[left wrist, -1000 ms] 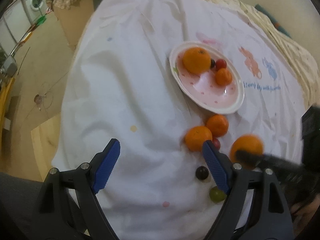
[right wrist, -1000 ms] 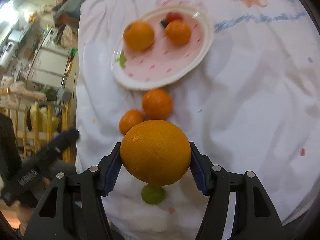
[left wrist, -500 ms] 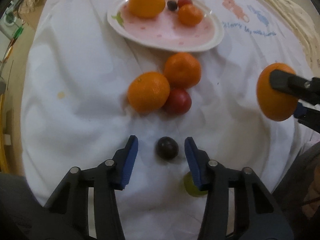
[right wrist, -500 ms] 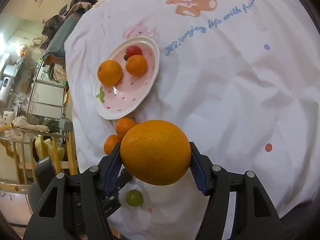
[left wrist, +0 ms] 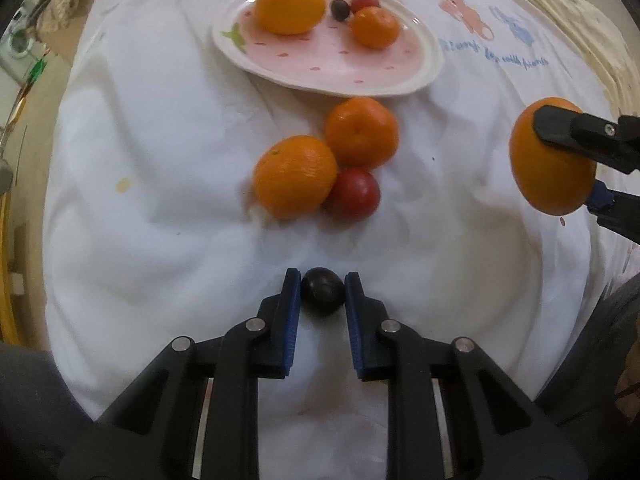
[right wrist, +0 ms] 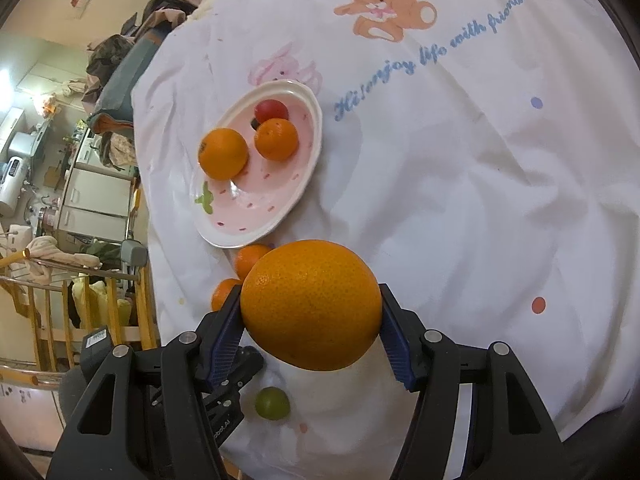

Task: Organize fruits
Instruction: 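Carry the large orange and dark plum over the pink-dotted plate with both grippers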

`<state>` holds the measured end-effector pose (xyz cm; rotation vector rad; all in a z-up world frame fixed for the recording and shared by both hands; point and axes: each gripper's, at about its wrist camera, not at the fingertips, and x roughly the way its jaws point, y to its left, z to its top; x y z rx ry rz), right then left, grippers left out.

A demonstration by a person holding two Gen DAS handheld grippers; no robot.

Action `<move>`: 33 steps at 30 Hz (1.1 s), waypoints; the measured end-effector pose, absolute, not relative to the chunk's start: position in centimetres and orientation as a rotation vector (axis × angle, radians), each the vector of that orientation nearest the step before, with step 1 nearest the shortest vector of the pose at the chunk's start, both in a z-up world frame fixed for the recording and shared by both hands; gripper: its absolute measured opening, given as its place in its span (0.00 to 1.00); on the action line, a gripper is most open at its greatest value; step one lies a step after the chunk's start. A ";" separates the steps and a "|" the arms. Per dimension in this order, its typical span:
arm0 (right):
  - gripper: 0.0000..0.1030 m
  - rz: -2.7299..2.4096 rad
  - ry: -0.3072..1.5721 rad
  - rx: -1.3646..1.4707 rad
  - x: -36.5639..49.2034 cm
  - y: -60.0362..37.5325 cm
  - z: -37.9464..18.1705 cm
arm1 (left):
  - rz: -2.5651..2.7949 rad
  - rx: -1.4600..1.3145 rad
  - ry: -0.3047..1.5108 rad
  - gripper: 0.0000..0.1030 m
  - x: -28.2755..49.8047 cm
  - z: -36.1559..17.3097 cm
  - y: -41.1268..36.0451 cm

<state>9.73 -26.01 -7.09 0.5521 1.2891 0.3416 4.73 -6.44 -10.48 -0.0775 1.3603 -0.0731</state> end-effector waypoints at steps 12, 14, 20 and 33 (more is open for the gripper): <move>0.63 0.385 1.236 0.576 8.7 -25.6 -4.7 | -0.007 -0.120 1.266 0.18 4.3 -6.2 -3.2; 0.63 0.399 1.224 0.581 8.5 -25.2 -4.1 | 0.003 -0.119 1.253 0.18 4.6 -5.6 -3.3; 0.63 0.429 1.190 0.598 8.1 -24.5 -2.2 | 0.026 -0.119 1.234 0.18 5.3 -3.8 -3.6; 0.63 0.434 1.152 0.538 9.6 -24.1 0.7 | 0.042 -0.121 1.165 0.18 7.4 0.5 -2.0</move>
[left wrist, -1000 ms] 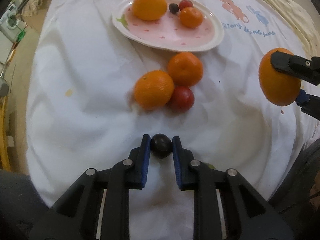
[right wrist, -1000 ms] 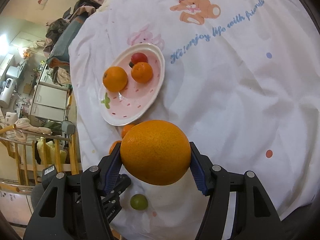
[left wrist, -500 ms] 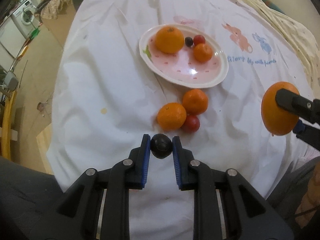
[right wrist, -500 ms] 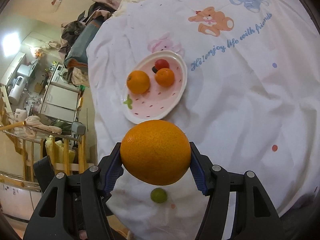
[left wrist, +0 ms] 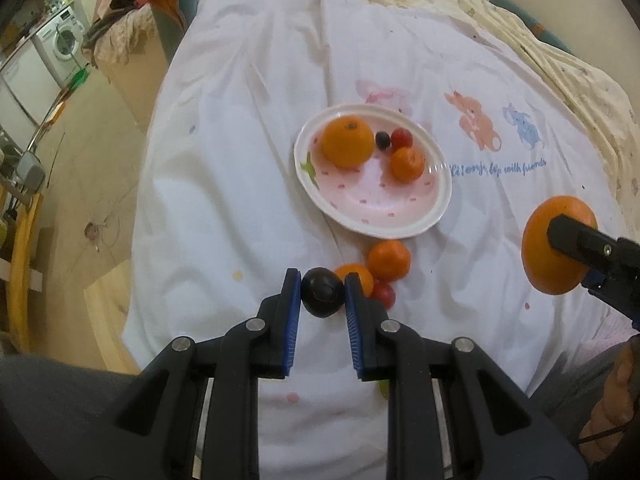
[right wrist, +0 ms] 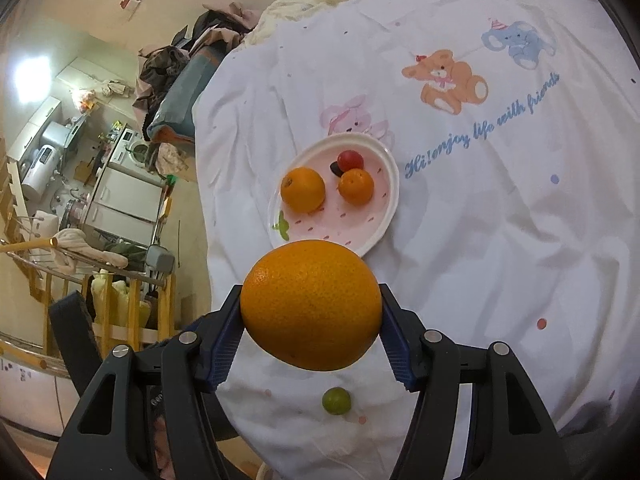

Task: Organize fruits
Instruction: 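Carry the large orange and dark plum over the pink-dotted plate with both grippers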

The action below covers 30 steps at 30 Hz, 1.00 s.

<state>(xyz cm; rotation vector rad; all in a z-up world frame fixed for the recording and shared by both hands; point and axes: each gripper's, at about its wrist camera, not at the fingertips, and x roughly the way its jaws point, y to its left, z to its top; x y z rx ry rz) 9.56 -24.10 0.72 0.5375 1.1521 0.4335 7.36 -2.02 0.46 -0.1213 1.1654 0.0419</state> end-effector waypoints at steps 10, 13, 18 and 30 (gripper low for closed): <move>0.63 0.396 1.136 0.513 11.9 -24.9 1.9 | -0.053 -0.082 1.090 0.18 10.6 4.1 -2.9; 0.63 0.393 1.129 0.506 13.3 -25.2 2.1 | -0.067 -0.045 1.066 0.18 11.5 4.7 -2.9; 0.63 0.371 1.143 0.511 16.4 -25.4 1.3 | -0.073 -0.085 1.092 0.18 13.8 3.8 -1.6; 0.63 0.367 1.261 0.487 20.6 -22.3 -4.2 | -0.100 -0.114 1.183 0.18 18.6 -2.3 -2.0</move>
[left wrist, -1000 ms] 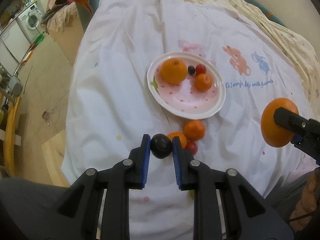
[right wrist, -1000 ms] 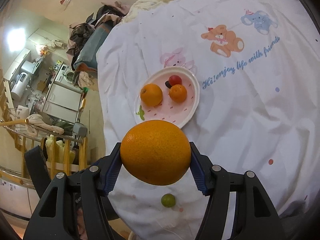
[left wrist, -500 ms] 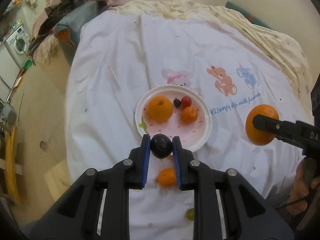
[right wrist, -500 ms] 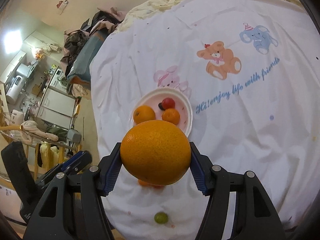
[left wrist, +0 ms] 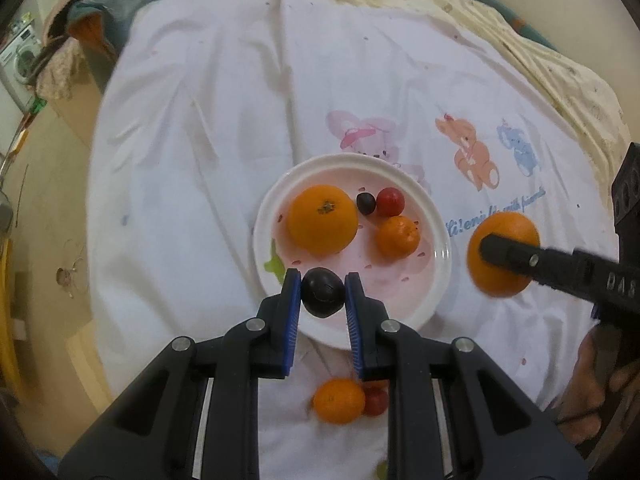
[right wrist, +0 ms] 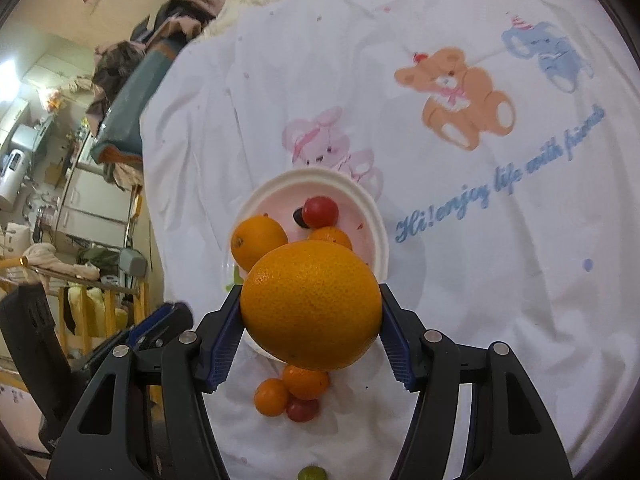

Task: Organize fruits
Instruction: 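Carry the large orange and dark plum over the pink-dotted plate with both grippers, then lower the plum and orange onto the plate and open both grippers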

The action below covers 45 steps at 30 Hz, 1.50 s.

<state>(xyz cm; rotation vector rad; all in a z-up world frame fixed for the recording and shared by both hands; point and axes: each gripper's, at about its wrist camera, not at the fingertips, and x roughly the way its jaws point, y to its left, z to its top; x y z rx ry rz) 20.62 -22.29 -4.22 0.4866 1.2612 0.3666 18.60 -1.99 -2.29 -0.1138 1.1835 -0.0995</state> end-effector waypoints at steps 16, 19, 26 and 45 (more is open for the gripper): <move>0.63 0.381 1.341 0.515 21.2 -21.1 -8.6 | -0.103 -0.165 1.230 0.19 20.4 -7.0 -2.0; 0.64 0.369 1.353 0.515 21.3 -21.2 -9.2 | -0.101 -0.160 1.234 0.19 20.5 -7.2 -2.0; 0.64 0.364 1.363 0.526 21.4 -21.2 -9.4 | -0.094 -0.162 1.231 0.19 20.3 -7.2 -1.7; 0.75 0.378 1.347 0.579 21.7 -21.8 -9.1 | -0.097 -0.139 1.199 0.40 20.4 -6.7 -2.3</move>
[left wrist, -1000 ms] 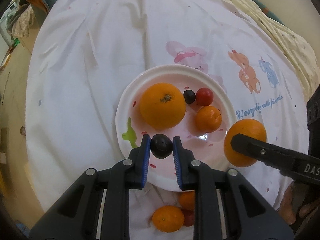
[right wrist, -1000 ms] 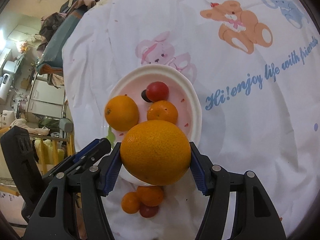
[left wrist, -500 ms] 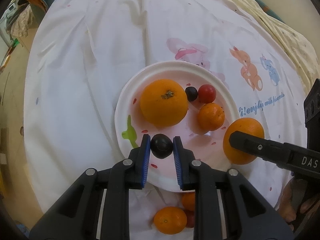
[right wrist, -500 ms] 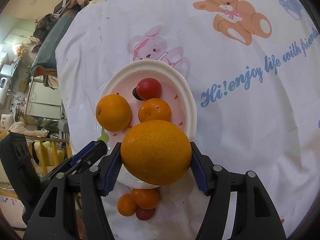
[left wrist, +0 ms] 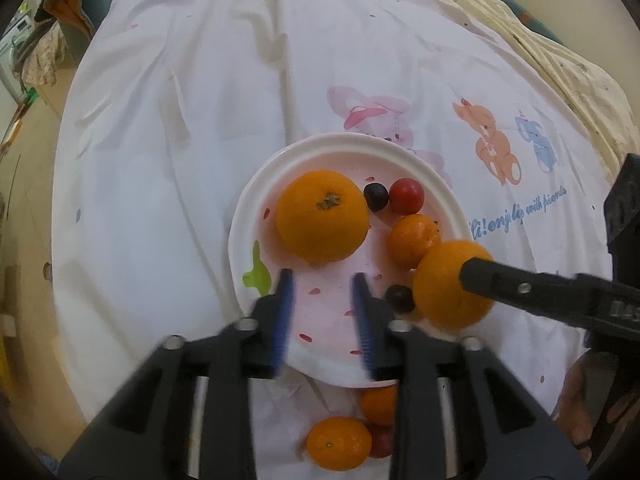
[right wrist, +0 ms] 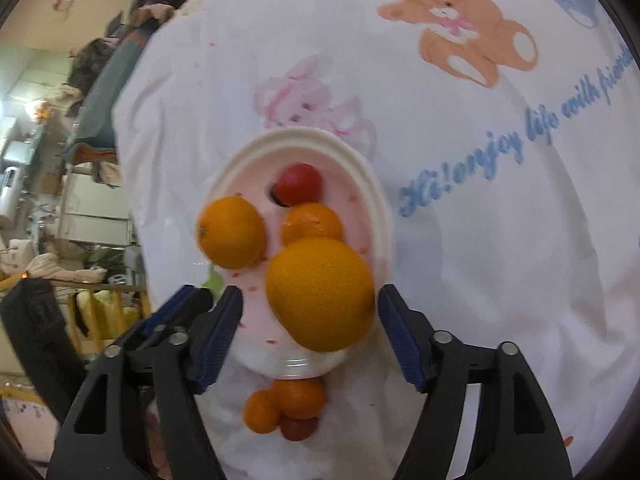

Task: Organize fruits
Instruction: 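Lower the plum and orange onto the plate and open both grippers, then withdraw both grippers from the plate toward the remaining fruit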

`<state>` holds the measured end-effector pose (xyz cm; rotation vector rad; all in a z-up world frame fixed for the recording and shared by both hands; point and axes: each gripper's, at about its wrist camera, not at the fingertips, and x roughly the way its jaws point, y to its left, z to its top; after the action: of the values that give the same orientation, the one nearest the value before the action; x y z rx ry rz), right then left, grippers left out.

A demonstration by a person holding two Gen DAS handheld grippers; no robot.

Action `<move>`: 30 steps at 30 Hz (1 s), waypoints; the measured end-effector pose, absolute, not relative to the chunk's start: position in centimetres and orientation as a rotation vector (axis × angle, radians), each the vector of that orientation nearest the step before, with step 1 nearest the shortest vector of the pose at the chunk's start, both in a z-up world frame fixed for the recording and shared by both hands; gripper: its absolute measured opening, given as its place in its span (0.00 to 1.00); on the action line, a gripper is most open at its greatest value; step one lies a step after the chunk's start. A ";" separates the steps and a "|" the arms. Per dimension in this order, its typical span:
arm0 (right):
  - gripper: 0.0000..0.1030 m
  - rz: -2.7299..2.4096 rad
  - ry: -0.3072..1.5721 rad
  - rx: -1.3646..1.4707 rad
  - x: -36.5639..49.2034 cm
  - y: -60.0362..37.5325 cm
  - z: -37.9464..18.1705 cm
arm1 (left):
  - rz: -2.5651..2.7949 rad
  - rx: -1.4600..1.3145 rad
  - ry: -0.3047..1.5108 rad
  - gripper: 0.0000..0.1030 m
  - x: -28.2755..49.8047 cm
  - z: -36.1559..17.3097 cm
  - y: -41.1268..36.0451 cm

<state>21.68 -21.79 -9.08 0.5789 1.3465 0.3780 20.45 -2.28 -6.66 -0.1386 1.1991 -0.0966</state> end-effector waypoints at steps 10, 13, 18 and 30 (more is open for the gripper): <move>0.77 0.365 1.296 0.555 21.8 -22.0 -7.7 | -0.071 -0.124 1.200 0.59 20.6 -6.5 -2.1; 0.77 0.373 1.291 0.551 21.8 -22.0 -7.4 | -0.073 -0.132 1.205 0.70 20.4 -6.5 -1.9; 0.77 0.380 1.274 0.531 21.4 -21.9 -6.5 | -0.063 -0.104 1.185 0.71 20.1 -6.0 -2.0; 0.77 0.342 1.196 0.541 18.4 -25.4 -3.6 | -0.046 -0.111 1.049 0.71 16.7 -1.6 0.1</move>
<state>18.41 -25.39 -3.57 0.5406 1.1965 0.3416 16.74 0.07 -1.58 -0.1113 1.0485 -0.0461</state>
